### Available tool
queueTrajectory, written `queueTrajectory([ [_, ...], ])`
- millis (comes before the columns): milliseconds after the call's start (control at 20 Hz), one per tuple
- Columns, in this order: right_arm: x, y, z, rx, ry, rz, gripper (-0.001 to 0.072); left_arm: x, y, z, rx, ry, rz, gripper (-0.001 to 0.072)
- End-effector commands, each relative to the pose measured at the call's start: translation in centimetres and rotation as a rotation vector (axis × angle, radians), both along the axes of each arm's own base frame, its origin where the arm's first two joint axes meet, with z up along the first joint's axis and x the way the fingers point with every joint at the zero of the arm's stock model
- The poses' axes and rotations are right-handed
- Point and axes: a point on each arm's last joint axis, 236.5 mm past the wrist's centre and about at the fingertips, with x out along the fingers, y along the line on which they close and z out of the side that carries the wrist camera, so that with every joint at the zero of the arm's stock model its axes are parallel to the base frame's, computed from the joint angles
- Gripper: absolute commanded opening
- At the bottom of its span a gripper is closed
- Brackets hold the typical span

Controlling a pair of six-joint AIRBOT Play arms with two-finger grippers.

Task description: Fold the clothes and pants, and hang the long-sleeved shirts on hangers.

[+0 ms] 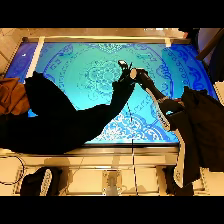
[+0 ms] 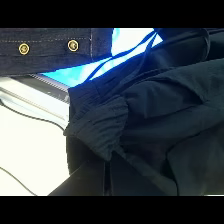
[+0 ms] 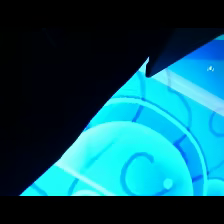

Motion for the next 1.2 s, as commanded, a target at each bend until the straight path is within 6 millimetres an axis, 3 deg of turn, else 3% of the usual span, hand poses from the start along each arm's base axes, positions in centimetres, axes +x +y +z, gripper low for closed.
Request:
queueTrajectory([
  [0,-0.9,0.9,-1.4,-0.026,0.018,0.025,0.048,0.1,0.1,0.1,0.003,-0.007,-0.001,0.0016],
  [50,-1.1,1.2,-1.6,-0.031,0.02,0.031,0.0439,0.1,0.1,0.1,0.003,-0.007,-0.001,0.0016],
  [150,-1.3,1.0,-1.8,-0.045,0.022,0.038,0.026,0.1,0.1,0.1,0.003,-0.007,-0.001,0.0015],
  [200,-1.3,1.0,-1.8,-0.047,0.022,0.038,0.023,0.1,0.1,0.1,0.003,-0.007,-0.001,0.0016],
  [300,-1.1,0.8,-1.6,-0.058,0.012,0.046,0.002,0.1,0.1,0.1,0.003,-0.007,-0.001,0.0015],
  [450,0.5,-0.2,0.7,-0.079,-0.047,0.032,0.0014,0.5,0.2,0.3,0.011,-0.022,-0.004,0.0015],
  [600,3.4,-4.3,7.7,-0.082,-0.173,-0.047,0.0013,2.8,0.9,1.5,0.053,-0.111,-0.024,0.0015],
  [700,4.3,-9.2,13.7,-0.098,-0.245,-0.116,0.0013,5.0,1.6,2.2,0.08,-0.164,-0.04,0.0015],
  [800,3.9,-14.6,19.5,-0.103,-0.296,-0.196,0.0013,8.5,1.8,3.5,0.101,-0.268,-0.077,0.0015],
  [900,2.3,-19.5,24.7,-0.109,-0.335,-0.267,0.0013,13.2,0.8,5.9,0.078,-0.457,-0.136,0.0015],
  [950,1.1,-21.6,27.0,-0.116,-0.35,-0.296,0.0013,14.7,0.9,7.2,0.092,-0.527,-0.148,0.0015],
  [1050,-2.1,-24.7,30.1,-0.152,-0.35,-0.313,0.0013,14.9,1.6,7.9,0.124,-0.553,-0.14,0.0016],
  [1150,-6.3,-26.4,31.3,-0.198,-0.288,-0.299,0.0013,13.0,2.9,7.9,0.136,-0.531,-0.072,0.0015],
])
